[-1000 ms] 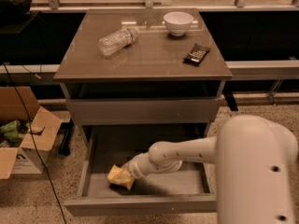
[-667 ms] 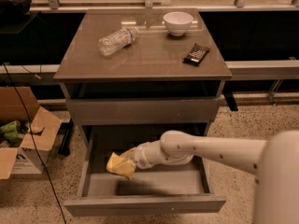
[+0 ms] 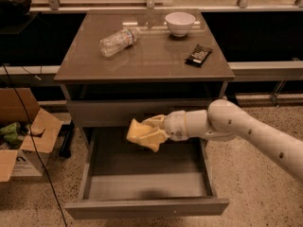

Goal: Pick sponge from middle drawer and place on counter

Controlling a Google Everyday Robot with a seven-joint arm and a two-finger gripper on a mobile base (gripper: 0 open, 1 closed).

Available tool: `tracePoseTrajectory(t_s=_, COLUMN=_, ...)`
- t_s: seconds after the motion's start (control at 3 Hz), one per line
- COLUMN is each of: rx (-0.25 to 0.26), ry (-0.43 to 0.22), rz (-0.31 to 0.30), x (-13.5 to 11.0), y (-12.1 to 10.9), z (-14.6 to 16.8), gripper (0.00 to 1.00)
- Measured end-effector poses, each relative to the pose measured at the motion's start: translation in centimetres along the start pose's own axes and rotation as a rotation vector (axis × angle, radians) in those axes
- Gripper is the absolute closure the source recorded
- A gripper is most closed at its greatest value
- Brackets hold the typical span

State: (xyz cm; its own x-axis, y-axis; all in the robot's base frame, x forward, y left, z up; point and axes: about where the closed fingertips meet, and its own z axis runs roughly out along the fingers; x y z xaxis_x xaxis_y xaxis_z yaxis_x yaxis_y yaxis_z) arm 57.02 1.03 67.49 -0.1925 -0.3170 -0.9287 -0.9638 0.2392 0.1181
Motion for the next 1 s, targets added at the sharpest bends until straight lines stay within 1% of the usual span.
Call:
tracePoseTrajectory(t_s=0.33, rx=-0.023, ry=-0.056, rz=-0.127, x=-5.6, y=-1.4, z=-3.5, gripper=1.0)
tracePoseTrajectory(t_s=0.67, rx=-0.02, ry=-0.057, rz=-0.253, x=-11.8, y=-3.7, z=-6.3, gripper=1.0)
tracePoseTrajectory(t_s=1.0, rx=0.013, ry=-0.083, rz=-0.281, x=-14.0, y=-5.0, z=-7.8, gripper=1.0)
